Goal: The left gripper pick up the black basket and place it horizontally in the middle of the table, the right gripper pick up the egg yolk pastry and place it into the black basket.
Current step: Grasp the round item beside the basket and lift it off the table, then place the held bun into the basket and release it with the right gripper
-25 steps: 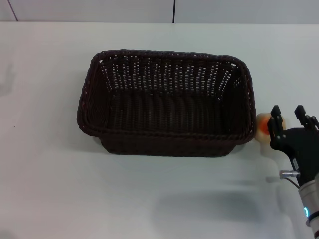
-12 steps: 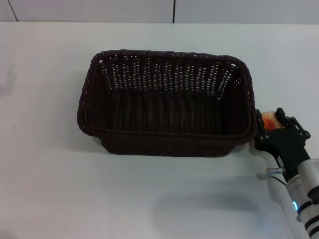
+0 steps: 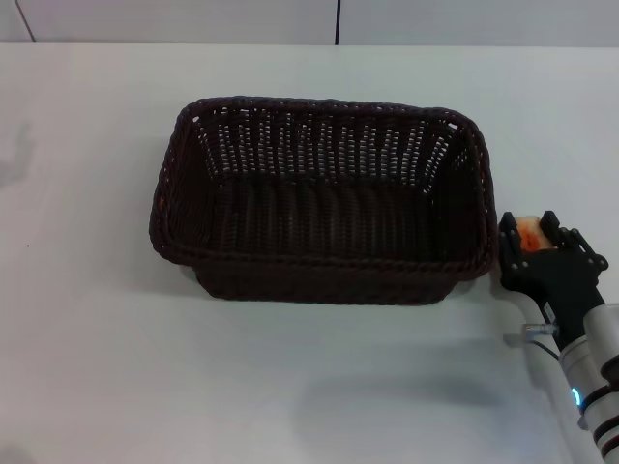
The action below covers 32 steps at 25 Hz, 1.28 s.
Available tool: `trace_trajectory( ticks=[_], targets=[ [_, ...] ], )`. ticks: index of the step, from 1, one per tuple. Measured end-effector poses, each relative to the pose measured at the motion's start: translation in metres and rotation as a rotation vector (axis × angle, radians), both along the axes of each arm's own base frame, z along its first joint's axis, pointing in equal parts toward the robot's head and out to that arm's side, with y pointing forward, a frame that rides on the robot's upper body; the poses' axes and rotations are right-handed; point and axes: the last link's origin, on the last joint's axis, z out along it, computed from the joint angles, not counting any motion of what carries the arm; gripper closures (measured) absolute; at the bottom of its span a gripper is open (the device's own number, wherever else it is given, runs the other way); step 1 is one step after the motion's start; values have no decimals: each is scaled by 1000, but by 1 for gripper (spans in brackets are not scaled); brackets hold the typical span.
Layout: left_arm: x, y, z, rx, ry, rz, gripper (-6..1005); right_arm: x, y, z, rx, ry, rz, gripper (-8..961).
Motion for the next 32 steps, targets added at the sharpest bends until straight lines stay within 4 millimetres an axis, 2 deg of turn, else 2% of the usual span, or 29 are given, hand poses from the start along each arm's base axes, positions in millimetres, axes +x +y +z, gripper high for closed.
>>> trace_trajectory(
  ticks=[3,14,18,21,22,23,25,26,28,32],
  targets=[
    [0,0,1,1,2,-1,456,1,1,0,-1,1,-7,457],
    [1,1,2,4,6,-7,456,2,8,1,-5,3,-29,808],
    [1,1,2,6,6,-7,456,-2,8,6,32,7,-16,838],
    [1,1,2,6,6,-7,456,-9,5,17,118,-14,13,860],
    [1,1,2,6,5,-7,456,-16,1,27,204,-32,36,867],
    [1,1,2,6,5,-7,456,-16,1,27,204,-32,36,874],
    [1,1,2,5,4,-7,456,-29,-3,45,335,-45,79,888],
    [1,1,2,5,4,-7,456,-29,-3,45,335,-45,79,895],
    [1,1,2,5,4,-7,456,-39,-5,54,401,-46,125,903],
    [1,1,2,5,3,-7,456,-64,-4,56,422,-37,253,907]
  ],
)
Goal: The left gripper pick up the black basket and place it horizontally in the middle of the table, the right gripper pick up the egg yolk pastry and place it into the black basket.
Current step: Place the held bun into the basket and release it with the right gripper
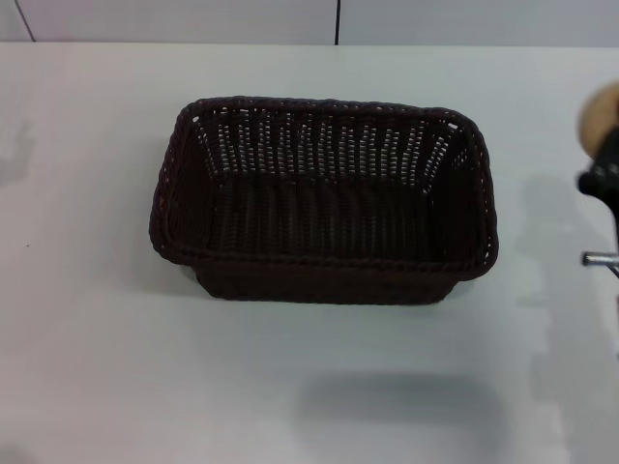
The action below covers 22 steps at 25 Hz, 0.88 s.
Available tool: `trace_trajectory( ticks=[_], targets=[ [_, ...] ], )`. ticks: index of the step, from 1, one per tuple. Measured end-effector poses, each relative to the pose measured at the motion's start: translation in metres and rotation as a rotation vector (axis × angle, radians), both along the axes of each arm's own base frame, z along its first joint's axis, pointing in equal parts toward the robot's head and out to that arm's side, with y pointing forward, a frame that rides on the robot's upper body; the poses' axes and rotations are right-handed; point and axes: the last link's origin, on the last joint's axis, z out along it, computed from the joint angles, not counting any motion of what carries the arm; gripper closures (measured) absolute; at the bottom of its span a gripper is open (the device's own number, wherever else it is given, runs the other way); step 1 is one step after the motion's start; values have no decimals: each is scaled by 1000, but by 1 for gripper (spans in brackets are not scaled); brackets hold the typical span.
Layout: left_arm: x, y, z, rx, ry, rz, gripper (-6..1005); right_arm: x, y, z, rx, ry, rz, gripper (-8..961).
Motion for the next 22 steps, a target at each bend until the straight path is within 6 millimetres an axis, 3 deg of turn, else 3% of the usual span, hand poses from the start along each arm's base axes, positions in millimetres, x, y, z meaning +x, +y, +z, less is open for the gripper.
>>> trace_trajectory(
  ticks=[3,8,18,22],
  targets=[
    [0,0,0,0,-1,0,456,-25,9,-12,-73,-25,121,909],
    [0,0,0,0,-1,-2,456,-45,24,-33,-221,-49,191,911],
    [0,1,3,11,-4,-3,456,-51,29,-50,-371,-18,240,914],
    [0,1,3,11,-3,-3,456,-52,29,-51,-375,-12,238,856]
  ],
)
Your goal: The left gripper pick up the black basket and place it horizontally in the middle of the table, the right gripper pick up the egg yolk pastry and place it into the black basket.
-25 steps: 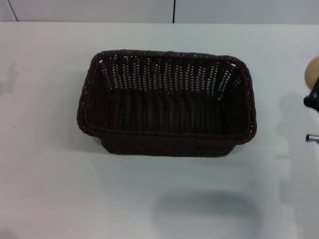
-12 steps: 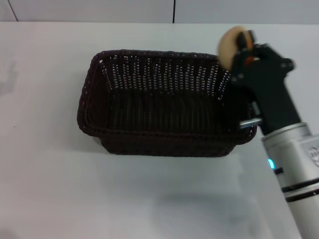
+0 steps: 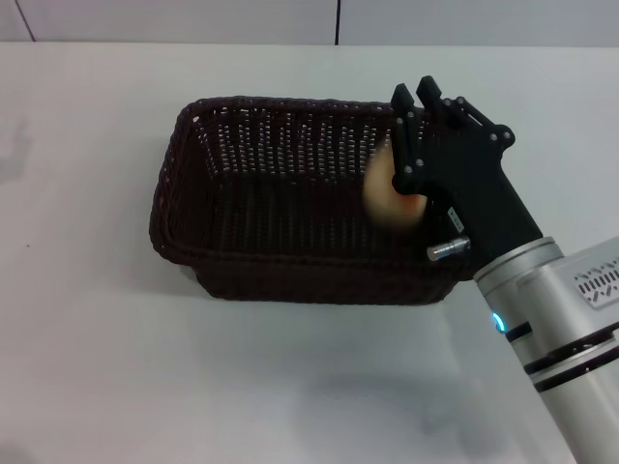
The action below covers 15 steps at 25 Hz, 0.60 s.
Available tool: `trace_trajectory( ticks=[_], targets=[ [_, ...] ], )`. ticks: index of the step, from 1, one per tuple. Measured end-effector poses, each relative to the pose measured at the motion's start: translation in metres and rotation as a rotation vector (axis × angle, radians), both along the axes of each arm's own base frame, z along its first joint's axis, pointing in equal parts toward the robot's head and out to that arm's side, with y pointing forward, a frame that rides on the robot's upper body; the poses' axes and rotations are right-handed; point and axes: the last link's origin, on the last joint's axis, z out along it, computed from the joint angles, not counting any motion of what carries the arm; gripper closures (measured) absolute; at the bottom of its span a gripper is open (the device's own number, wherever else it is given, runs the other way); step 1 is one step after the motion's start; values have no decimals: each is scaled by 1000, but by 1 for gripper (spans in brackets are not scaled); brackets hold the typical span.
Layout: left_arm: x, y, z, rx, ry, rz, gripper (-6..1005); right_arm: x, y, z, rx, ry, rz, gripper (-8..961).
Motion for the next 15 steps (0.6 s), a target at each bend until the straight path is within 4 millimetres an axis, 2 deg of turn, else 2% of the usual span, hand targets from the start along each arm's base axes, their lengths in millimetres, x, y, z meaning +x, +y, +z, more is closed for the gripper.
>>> trace_trajectory(
  ticks=[3,7,10,11,12,15],
  targets=[
    [0,0,0,1,0,0,456,1,-1,2,9,8,-4,812],
    [-1,-2,1,4,-2,3,456,5,-5,11,71,19,-15,646],
    [-3,-4,1,12,-13,6,456,19,-16,37,254,38,-67,563],
    [-4,-5,1,18,-19,8,456,30,-23,53,362,48,-108,542],
    [-4,-5,1,18,-19,8,456,30,-23,53,362,48,-108,521],
    [-5,-6,2,21,-23,11,456,48,-34,77,509,71,-181,479]
  ],
)
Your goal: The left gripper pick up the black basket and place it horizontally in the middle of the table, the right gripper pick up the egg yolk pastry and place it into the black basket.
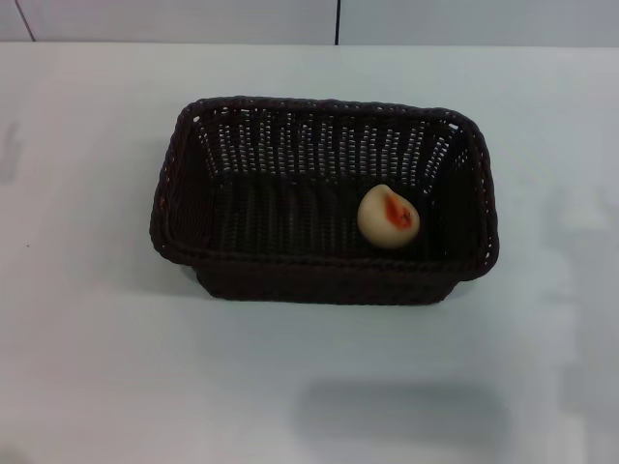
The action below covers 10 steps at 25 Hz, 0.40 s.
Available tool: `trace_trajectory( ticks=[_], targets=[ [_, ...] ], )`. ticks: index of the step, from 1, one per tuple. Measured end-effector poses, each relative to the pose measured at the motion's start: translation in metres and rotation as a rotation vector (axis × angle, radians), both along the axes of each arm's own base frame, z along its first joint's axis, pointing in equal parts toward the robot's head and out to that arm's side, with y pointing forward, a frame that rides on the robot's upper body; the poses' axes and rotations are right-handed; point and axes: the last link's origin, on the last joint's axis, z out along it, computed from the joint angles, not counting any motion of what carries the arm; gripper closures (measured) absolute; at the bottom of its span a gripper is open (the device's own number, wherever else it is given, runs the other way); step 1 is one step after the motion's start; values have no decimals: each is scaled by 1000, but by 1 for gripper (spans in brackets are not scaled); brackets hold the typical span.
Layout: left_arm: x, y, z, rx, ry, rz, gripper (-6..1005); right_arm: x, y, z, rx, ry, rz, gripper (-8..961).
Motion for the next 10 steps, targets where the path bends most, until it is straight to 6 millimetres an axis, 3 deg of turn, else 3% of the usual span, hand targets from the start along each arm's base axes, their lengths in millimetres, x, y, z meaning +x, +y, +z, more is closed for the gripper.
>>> trace_trajectory(
  ticks=[3,10],
  targets=[
    [-1,-1,0,0,-3,2,456,25,-10,20,128,18,-104,479],
    [-3,-3,-4,-7,-20,7,456,54,-6,29,185,-9,-222,479]
  ],
)
